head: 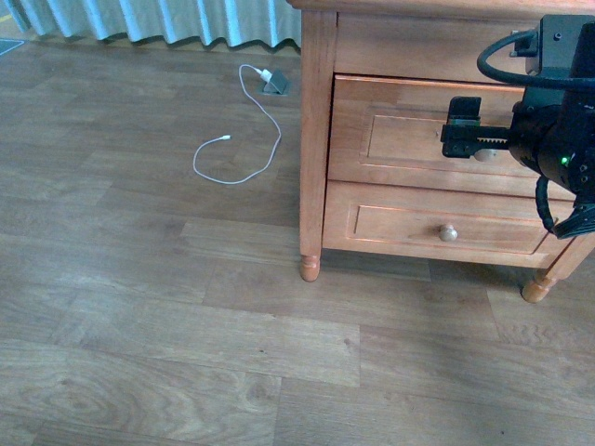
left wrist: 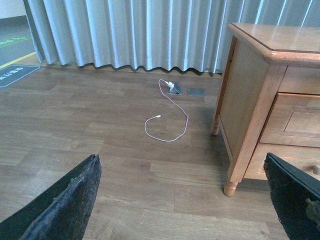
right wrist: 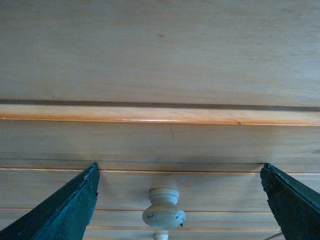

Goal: Put charger into drawer

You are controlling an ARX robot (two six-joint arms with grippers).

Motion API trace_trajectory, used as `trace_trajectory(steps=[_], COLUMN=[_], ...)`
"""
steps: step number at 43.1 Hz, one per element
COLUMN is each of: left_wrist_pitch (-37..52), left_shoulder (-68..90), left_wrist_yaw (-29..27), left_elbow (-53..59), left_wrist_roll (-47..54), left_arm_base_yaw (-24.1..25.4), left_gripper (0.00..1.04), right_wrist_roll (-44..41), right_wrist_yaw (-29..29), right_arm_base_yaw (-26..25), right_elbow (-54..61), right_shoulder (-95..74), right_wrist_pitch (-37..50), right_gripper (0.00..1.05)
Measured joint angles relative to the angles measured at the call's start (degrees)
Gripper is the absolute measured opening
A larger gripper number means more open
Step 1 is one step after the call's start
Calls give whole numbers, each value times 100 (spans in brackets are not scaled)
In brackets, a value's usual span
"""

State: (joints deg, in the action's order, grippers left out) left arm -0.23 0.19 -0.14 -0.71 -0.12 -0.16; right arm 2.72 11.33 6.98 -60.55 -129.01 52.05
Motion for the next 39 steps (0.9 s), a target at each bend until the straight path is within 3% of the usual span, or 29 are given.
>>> trace_trajectory(steps=[27,39], left_wrist_pitch=[0,0], left_shoulder=[0,0], left_wrist_yaw=[0,0], left_elbow=[-2,-2], left_wrist_roll=[2,2], left_arm_base_yaw=[0,0], left_gripper=[99,99], right_wrist_roll=[-42,-96], right_wrist_yaw=[-26,-549], right_arm_base_yaw=[-28,-107], right_elbow=[-192,610], right_shoulder=[-85,680], right_wrist_pitch=[-70,50], right_gripper=[96,96])
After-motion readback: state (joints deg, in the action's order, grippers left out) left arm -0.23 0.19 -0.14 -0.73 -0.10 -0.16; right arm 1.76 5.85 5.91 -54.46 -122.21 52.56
